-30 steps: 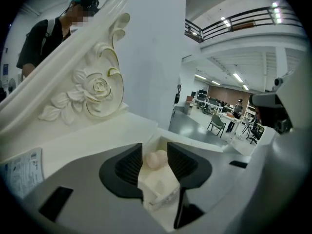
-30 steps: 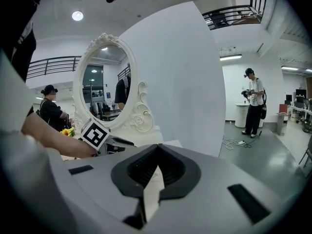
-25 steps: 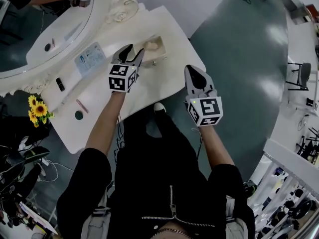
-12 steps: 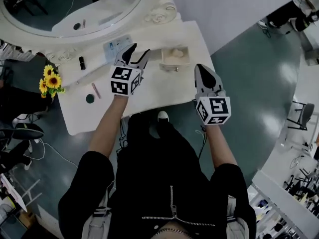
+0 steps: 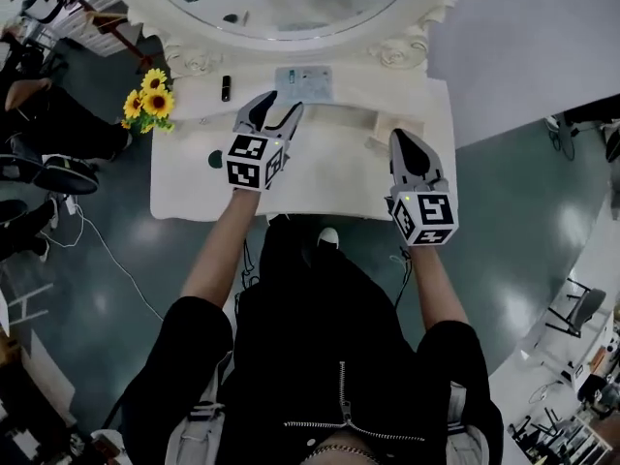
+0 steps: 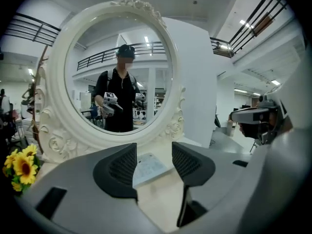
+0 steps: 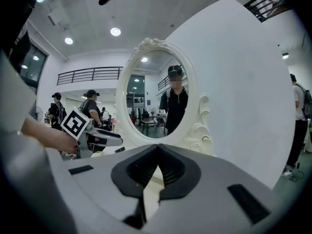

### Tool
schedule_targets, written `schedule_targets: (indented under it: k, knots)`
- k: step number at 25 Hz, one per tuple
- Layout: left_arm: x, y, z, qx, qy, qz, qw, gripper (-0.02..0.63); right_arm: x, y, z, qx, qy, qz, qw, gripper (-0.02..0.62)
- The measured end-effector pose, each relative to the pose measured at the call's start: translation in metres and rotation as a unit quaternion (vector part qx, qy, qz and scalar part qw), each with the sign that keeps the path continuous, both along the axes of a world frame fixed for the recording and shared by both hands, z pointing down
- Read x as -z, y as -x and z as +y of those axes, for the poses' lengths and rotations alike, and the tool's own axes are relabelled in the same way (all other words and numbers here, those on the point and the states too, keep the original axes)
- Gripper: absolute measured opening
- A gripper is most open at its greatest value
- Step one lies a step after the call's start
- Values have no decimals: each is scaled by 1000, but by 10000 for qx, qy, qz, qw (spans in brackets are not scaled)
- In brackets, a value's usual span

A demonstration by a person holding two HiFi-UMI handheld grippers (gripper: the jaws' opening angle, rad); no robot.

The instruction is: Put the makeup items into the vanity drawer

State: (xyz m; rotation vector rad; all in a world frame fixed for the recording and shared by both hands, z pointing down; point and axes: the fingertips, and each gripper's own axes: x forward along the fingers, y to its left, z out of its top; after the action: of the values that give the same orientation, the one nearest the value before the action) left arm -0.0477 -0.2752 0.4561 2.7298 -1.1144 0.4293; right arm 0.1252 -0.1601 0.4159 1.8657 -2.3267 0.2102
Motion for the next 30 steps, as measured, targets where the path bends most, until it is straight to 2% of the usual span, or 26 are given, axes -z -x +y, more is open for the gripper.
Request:
schedule_targets:
  k: [3,8,17,22,30]
  knots:
    - [2,46,-1,493,-19,-32,9988,218,2,31,-17,445,-33,-22,9990,6]
    - [1,102,3,1040,-29,-19,9946,218,2,71,-28,872,-43,-21,9962,6]
    - [0,175,13,1768,5,38,9842,218,5,124,-47,1433,-81,-10,9896,6]
    - [-13,200,19,2041,187,31,9788,218,-2,139,-51,1598,17,-20,9872,6]
    - [-65,210,20,2180,739,43,9731,218,-24,153,-57,1674,307,6,9854,6]
